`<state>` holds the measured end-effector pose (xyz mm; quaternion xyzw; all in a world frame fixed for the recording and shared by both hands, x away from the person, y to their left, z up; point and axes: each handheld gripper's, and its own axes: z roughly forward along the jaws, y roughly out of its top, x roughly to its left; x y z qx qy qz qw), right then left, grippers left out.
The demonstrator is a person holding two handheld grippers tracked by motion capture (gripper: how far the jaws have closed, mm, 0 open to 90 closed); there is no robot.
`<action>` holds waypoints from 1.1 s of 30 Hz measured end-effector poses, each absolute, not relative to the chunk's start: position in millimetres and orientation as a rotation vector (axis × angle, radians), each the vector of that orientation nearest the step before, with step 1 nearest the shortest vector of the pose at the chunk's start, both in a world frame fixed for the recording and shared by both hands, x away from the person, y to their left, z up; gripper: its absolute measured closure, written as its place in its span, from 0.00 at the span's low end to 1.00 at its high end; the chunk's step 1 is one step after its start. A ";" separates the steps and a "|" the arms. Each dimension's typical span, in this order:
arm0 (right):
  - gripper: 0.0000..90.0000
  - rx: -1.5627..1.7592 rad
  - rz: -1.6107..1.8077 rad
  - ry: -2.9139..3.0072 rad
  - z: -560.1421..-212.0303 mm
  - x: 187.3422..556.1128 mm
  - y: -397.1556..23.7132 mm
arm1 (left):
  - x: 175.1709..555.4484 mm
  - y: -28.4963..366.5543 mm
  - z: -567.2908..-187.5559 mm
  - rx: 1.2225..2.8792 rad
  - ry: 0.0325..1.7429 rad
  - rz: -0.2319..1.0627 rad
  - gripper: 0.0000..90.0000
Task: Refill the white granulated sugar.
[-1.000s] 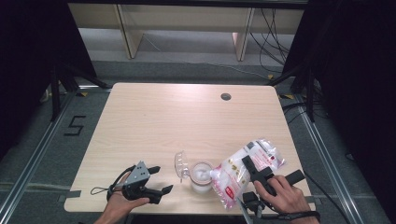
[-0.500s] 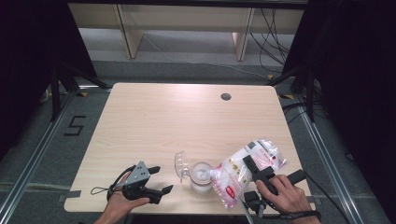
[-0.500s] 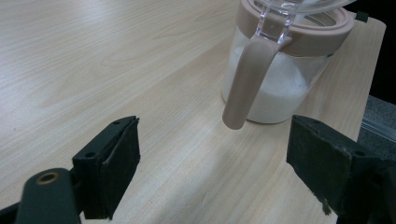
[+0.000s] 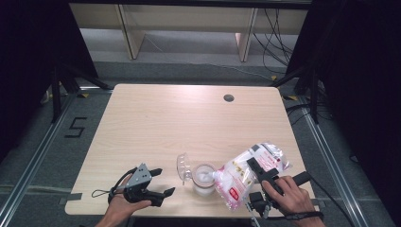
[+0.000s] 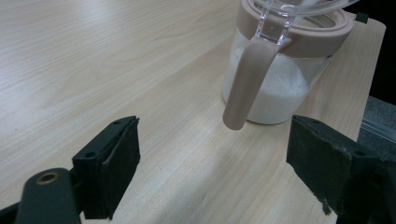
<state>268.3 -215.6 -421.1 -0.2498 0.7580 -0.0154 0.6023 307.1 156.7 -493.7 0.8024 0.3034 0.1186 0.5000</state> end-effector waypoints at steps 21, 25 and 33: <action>0.80 -0.507 0.103 1.825 -427.5 276.8 -221.0 | 307.2 156.8 -493.4 1.937 0.735 0.287 0.19; 0.80 -0.456 0.158 1.856 -428.6 278.0 -222.4 | 307.2 156.8 -493.4 1.935 0.737 0.285 0.19; 0.81 -0.449 0.195 1.859 -431.8 281.1 -224.2 | 307.1 156.6 -493.4 1.933 0.742 0.284 0.19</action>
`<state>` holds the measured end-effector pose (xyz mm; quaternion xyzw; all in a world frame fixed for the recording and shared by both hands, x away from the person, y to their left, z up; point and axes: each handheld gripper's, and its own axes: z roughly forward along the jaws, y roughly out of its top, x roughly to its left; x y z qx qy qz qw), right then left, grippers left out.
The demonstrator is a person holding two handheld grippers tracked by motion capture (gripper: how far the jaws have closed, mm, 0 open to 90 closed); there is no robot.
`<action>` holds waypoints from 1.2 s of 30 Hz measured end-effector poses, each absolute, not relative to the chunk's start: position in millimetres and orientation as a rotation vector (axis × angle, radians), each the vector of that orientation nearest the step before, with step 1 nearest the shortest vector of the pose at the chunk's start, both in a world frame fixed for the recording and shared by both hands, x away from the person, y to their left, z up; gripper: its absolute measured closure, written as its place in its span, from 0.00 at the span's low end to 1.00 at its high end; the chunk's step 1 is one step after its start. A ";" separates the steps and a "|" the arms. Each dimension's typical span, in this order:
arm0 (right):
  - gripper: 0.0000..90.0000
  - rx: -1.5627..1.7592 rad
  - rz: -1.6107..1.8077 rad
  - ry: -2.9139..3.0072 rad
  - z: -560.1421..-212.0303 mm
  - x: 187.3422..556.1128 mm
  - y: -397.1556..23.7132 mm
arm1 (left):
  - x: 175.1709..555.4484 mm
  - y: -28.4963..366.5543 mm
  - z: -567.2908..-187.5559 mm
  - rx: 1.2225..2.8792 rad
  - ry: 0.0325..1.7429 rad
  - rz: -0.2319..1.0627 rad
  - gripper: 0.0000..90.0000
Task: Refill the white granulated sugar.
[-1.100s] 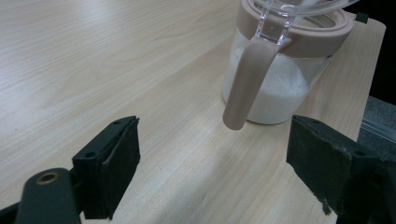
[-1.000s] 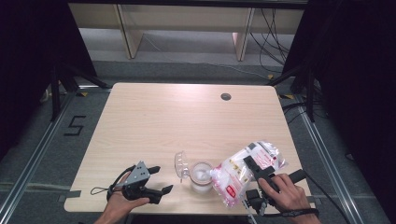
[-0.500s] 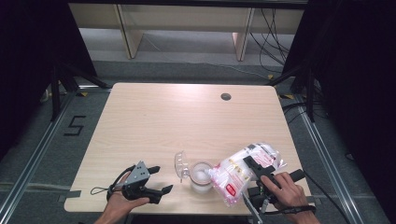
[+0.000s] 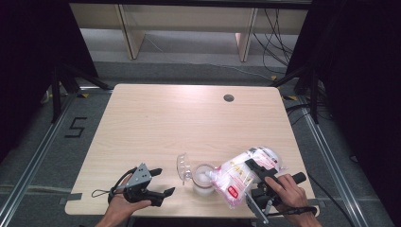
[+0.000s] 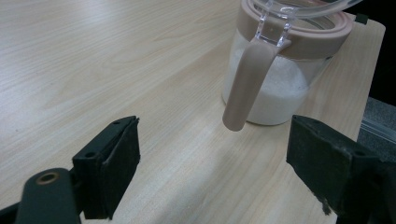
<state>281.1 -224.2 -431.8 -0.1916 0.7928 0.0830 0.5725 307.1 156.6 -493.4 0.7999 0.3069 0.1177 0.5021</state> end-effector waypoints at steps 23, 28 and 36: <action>0.81 -0.337 0.372 1.917 -433.4 290.1 -229.1 | 307.4 156.6 -493.3 1.924 0.744 0.284 0.19; 0.81 -0.184 0.515 1.973 -438.3 292.7 -235.3 | 307.4 156.6 -493.4 1.922 0.746 0.281 0.19; 0.82 -0.168 0.573 1.972 -435.1 297.6 -237.2 | 307.7 156.5 -493.6 1.921 0.749 0.275 0.19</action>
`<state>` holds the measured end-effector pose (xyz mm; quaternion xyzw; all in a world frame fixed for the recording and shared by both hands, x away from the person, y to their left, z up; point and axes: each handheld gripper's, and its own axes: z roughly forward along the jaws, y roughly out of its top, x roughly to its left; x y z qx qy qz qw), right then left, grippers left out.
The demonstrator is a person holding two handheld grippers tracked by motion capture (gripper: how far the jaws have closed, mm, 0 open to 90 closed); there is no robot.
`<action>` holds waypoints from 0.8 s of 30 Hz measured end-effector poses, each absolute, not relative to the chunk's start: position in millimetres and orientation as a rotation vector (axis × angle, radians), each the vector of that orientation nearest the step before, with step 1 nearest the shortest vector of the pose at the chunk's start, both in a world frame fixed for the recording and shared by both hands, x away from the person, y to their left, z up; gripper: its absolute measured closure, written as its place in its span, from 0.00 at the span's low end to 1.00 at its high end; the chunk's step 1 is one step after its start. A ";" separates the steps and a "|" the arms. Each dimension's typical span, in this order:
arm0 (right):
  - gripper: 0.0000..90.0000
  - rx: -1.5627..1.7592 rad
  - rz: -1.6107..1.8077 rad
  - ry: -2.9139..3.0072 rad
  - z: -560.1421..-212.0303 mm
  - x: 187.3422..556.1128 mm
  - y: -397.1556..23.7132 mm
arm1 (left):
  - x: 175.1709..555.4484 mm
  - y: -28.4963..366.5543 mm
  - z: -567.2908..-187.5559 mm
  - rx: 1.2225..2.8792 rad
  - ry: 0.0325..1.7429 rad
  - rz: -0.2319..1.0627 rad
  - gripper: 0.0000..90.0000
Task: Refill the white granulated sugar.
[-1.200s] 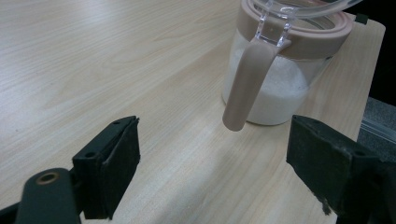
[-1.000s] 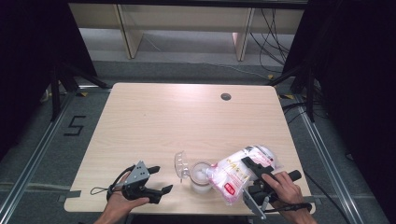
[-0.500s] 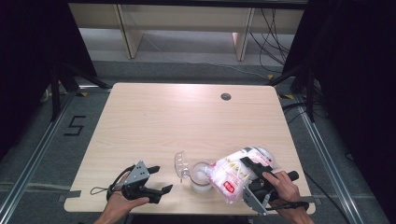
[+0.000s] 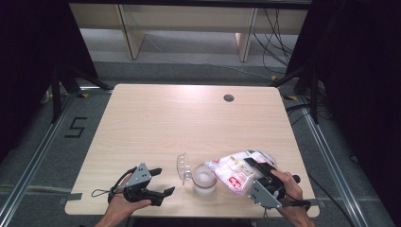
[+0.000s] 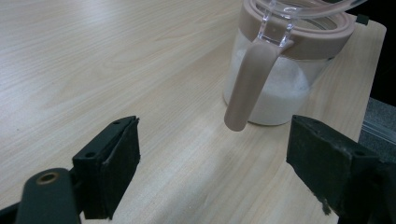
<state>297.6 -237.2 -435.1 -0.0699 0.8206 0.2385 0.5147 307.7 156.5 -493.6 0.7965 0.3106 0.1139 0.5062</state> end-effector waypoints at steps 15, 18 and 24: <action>0.83 0.117 0.903 2.041 -448.7 313.6 -252.0 | 307.0 156.7 -492.7 1.918 0.744 0.281 0.19; 0.83 0.160 0.943 2.051 -452.4 318.1 -254.9 | 307.9 156.4 -493.6 1.922 0.746 0.279 0.19; 0.84 0.266 1.043 2.052 -456.6 323.6 -260.5 | 307.6 155.6 -494.2 1.923 0.750 0.278 0.19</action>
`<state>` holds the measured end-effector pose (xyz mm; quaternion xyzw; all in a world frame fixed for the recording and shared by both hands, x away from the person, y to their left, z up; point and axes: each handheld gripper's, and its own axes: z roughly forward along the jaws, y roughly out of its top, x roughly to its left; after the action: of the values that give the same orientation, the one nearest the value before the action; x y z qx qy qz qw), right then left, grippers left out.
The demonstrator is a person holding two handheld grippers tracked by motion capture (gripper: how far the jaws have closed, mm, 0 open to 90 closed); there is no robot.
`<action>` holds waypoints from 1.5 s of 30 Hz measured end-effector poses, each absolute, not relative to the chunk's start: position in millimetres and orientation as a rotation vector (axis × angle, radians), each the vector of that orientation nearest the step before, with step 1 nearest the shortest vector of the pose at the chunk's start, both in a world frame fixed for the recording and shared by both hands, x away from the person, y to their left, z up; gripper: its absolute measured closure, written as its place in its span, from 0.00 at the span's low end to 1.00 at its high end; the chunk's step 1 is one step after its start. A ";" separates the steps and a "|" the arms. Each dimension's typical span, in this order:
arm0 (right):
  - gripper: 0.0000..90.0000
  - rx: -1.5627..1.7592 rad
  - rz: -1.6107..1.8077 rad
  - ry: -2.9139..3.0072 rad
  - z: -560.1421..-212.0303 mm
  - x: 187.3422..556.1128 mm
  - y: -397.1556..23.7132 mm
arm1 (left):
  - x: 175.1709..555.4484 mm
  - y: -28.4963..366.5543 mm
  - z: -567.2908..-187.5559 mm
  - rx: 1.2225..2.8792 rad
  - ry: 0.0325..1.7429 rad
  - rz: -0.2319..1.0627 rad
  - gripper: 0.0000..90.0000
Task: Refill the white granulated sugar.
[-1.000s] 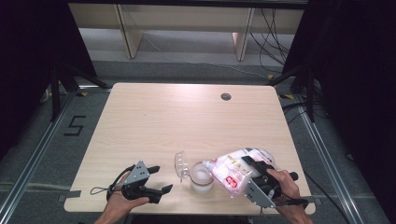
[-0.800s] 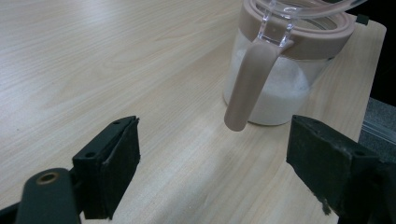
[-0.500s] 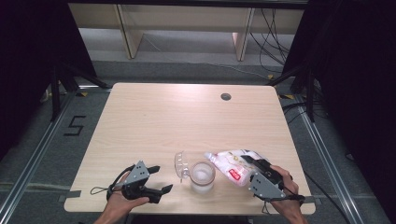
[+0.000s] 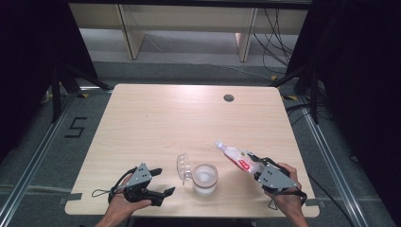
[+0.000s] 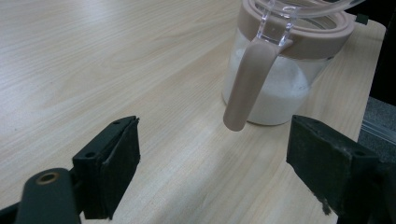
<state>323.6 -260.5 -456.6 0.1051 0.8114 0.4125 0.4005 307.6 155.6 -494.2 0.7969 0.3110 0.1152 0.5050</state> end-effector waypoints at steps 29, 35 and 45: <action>0.84 0.650 1.314 1.927 -479.0 366.6 -300.2 | 307.5 156.8 -492.3 1.939 0.739 0.294 0.19; 0.84 0.726 1.350 1.908 -483.2 370.2 -305.5 | 309.1 157.3 -492.4 1.935 0.712 0.295 0.19; 0.84 0.840 1.389 1.892 -489.3 372.1 -310.3 | 308.4 157.5 -491.7 1.949 0.712 0.304 0.19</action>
<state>372.1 -310.3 -489.3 0.3194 0.7193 0.5282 0.3187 308.4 157.5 -491.7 0.8054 0.2944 0.1257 0.4989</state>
